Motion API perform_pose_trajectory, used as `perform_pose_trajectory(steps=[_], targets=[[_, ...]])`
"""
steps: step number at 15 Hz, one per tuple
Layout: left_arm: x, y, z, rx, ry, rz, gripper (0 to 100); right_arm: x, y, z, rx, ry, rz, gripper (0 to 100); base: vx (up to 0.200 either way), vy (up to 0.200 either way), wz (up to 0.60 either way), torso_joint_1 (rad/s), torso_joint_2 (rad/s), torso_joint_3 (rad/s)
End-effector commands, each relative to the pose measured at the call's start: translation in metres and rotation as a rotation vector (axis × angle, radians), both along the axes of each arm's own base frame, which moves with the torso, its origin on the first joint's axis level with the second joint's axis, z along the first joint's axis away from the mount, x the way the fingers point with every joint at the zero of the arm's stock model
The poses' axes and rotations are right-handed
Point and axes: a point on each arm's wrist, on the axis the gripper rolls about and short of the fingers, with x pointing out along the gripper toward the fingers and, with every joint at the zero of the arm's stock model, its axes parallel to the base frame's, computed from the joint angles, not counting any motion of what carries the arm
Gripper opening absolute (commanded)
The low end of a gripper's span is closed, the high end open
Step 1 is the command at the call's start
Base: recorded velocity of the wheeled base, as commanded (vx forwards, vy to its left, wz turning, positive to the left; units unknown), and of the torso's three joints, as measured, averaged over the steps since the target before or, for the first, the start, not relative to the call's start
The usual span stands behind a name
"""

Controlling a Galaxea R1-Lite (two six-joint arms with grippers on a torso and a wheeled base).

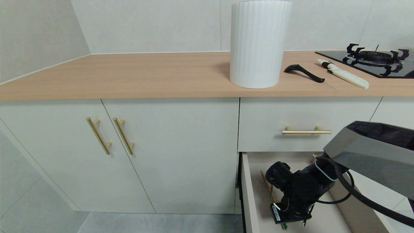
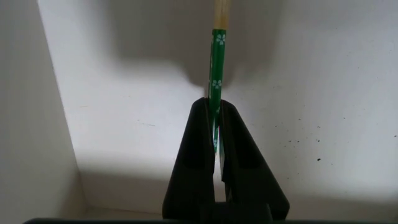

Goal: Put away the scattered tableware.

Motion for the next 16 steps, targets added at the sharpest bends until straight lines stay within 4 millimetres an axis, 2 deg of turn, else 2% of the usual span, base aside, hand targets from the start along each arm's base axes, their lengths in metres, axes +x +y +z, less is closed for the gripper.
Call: perform_pose_trajectory(steps=[1,4,5,10,12,16], targets=[[0.000,0.000,0.000,0.000,0.001,0.000,100,0.000,0.000,-0.001,-0.001,0.002,-0.001,0,0.000,0.000,0.00,0.000,0.00,0.000],[0.000,0.000,0.000,0.000,0.001,0.000,100,-0.001,0.000,-0.002,-0.007,0.003,0.000,0,0.000,0.000,0.00,0.000,0.00,0.000],[0.000,0.000,0.000,0.000,0.003,0.000,100,-0.001,0.000,-0.003,-0.016,0.001,-0.002,100,0.000,0.000,0.00,0.000,0.00,0.000],[0.000,0.000,0.000,0.000,0.001,0.000,100,0.000,0.000,-0.003,-0.025,-0.004,-0.004,100,0.000,0.000,0.00,0.000,0.00,0.000],[0.000,0.000,0.000,0.000,0.003,0.000,100,-0.002,-0.001,0.006,-0.025,-0.022,-0.006,100,0.000,0.000,0.00,0.000,0.00,0.000],[0.000,0.000,0.000,0.000,0.001,0.000,100,-0.016,-0.010,0.075,0.055,-0.166,-0.009,100,0.000,0.000,0.00,0.000,0.00,0.000]])
